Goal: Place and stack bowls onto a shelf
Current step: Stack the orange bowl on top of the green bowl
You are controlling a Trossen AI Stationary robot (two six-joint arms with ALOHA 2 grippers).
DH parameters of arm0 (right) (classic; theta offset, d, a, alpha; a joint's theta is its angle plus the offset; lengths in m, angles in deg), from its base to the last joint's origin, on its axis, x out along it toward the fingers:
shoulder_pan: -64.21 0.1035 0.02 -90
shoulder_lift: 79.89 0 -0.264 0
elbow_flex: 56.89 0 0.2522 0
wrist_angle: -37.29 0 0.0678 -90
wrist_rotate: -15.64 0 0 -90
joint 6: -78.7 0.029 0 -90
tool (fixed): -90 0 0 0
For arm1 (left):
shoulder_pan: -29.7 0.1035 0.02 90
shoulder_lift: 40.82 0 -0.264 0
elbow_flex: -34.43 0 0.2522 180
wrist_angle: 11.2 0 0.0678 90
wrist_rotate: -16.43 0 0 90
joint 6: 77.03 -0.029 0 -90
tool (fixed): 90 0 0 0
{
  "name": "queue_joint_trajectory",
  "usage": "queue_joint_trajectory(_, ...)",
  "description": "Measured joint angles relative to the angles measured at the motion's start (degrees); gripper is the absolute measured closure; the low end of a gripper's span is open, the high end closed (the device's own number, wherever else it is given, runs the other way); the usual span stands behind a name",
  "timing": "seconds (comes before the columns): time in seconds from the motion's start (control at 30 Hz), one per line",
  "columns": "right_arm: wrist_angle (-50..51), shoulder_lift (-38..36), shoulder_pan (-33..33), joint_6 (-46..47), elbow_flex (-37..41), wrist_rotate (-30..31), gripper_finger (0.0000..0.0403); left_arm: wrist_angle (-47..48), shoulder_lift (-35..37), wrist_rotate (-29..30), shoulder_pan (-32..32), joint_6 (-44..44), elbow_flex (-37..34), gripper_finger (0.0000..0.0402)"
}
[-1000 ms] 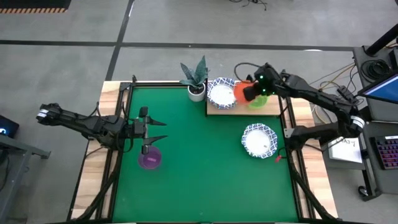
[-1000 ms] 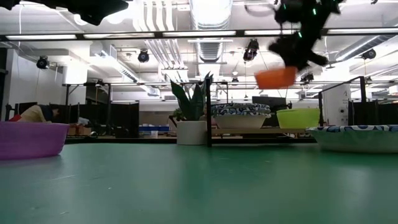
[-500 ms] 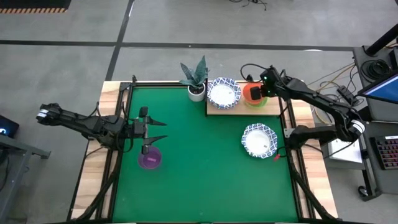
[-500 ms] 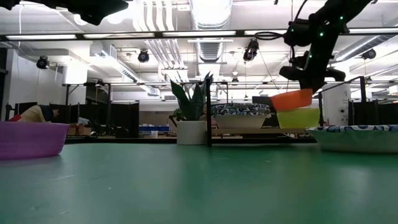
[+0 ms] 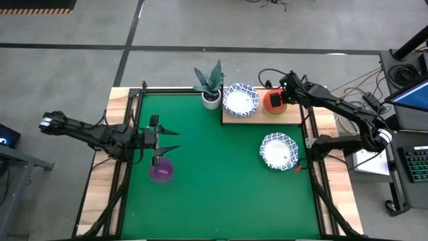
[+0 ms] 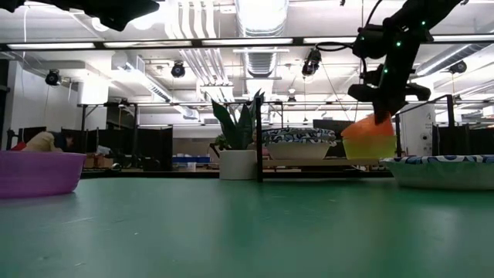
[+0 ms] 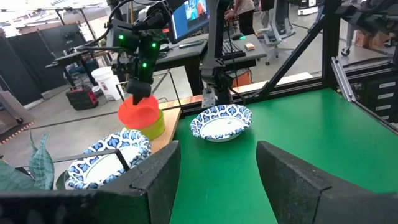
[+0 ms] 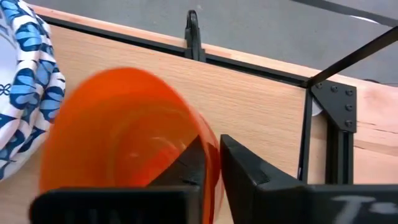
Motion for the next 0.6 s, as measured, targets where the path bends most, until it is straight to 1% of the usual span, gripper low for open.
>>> queue_joint_trajectory(0.2, -0.02, -0.02, 0.0, 0.46, -0.46, 0.07, 0.0314, -0.02, 0.0, 0.0, 0.0, 0.2, 0.0, 0.0208)
queue_joint_trajectory(0.3, -0.02, -0.09, 0.0, 0.5, -0.76, 0.05, 0.0295, -0.02, 0.0, 0.0, 0.0, 0.2, 0.0, 0.0208)
queue_joint_trajectory(0.43, 0.05, -0.58, 0.0, 0.52, -1.4, 0.02, 0.0291, -0.17, 0.0, 0.0, 0.0, 0.22, 0.0, 0.0208)
queue_joint_trajectory(0.6, 0.17, -2.03, 0.02, 0.53, -2.58, 0.0, 0.0306, -0.2, 0.0, 0.0, 0.0, 0.22, 0.0, 0.0208)
